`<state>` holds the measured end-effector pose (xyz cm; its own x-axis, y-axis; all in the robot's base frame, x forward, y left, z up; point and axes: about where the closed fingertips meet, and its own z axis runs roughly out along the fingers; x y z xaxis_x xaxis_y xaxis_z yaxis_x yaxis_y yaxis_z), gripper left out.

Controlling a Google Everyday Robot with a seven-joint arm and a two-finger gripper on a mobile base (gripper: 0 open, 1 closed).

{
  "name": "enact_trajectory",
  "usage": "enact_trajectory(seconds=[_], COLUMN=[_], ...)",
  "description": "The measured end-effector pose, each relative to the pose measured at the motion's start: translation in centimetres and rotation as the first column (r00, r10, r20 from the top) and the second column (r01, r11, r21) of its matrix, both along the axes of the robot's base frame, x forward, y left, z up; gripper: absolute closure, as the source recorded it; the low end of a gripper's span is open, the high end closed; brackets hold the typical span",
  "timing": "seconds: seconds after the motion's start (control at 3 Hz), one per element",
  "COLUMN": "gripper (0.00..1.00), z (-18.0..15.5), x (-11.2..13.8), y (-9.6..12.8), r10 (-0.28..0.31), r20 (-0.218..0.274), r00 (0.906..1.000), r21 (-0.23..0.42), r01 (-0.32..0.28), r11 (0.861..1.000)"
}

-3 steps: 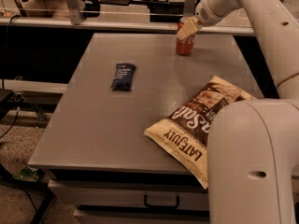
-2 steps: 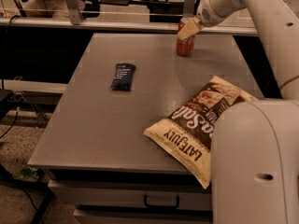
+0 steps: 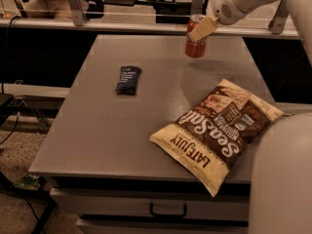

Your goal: Move coke can near brown chip bag

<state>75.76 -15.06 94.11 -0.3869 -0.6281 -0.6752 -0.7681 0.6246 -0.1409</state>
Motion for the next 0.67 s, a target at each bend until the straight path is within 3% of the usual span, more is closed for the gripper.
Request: enact_trajectory(seconds=[0.33,0.67], gripper=[1.0,1.0], z=[0.4,0.2], x=[-4.3,-9.1], y=[0.9,1.0], r10=[0.114,0.2], r20=[-0.006,-0.016], r00=[0.9934,0.9796], r21=[-0.003,0.007], r01=[-0.114,-0.2], r11=[0.993,0.98])
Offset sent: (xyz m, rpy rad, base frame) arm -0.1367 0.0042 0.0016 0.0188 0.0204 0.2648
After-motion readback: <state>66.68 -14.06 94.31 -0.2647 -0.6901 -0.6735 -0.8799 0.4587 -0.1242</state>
